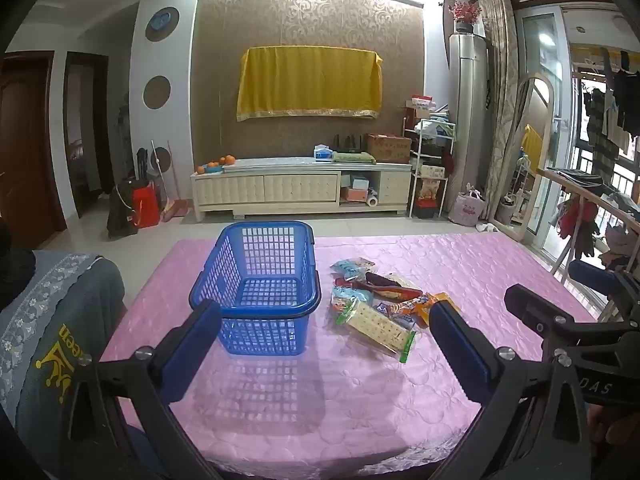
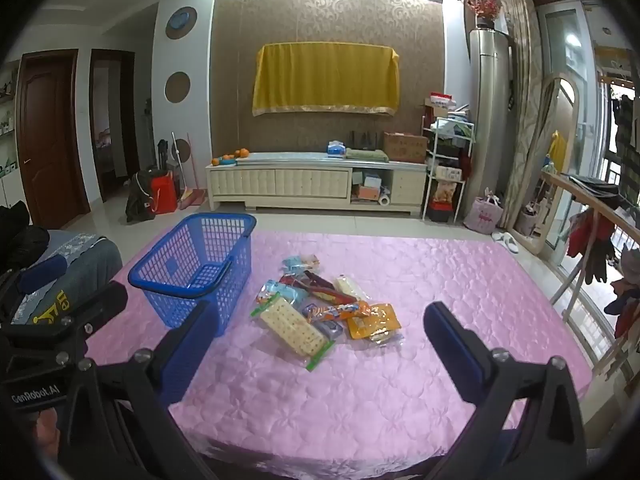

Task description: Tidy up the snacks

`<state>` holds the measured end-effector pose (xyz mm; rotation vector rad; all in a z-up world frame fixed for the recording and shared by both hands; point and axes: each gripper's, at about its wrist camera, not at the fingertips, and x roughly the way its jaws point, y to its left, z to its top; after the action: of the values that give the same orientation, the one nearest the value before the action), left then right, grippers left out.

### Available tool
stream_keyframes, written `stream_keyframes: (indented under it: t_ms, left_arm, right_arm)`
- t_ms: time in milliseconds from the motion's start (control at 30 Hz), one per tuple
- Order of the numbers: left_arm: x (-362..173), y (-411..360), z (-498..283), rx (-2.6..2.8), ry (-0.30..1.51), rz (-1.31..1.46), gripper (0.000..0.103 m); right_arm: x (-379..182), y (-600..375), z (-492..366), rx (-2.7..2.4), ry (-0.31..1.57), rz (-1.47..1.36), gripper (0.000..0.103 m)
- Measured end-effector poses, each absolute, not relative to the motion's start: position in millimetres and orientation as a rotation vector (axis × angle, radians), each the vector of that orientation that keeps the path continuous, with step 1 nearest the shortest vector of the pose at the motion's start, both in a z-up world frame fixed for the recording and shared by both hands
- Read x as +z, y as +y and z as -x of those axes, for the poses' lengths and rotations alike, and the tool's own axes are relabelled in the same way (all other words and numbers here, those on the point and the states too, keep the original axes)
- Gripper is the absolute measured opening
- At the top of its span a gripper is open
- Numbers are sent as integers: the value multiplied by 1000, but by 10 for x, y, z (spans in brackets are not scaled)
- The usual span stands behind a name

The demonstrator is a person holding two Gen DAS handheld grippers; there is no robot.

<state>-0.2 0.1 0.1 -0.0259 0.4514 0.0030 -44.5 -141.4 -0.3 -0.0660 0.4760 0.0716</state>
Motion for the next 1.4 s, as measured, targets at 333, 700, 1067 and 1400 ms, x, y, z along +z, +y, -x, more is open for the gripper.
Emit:
stream_keyframes:
  t_ms: [333,700,1067,1400]
  left_arm:
    - [-23,22,8,1,468,33,103]
    - [-88,0,-8,-1,484,36,103]
    - [-105,-1,-19,1,489,36,103]
    - [-109,-2,-26,0,491,37,103]
  right_arm:
    - [-18,-1396,432,71,482,72,103]
    - [-50,-1417,437,72,494,68,103]
    - [-85,-1425,429,71,496,65,103]
    - [-92,-1427,428,73,497,65,103]
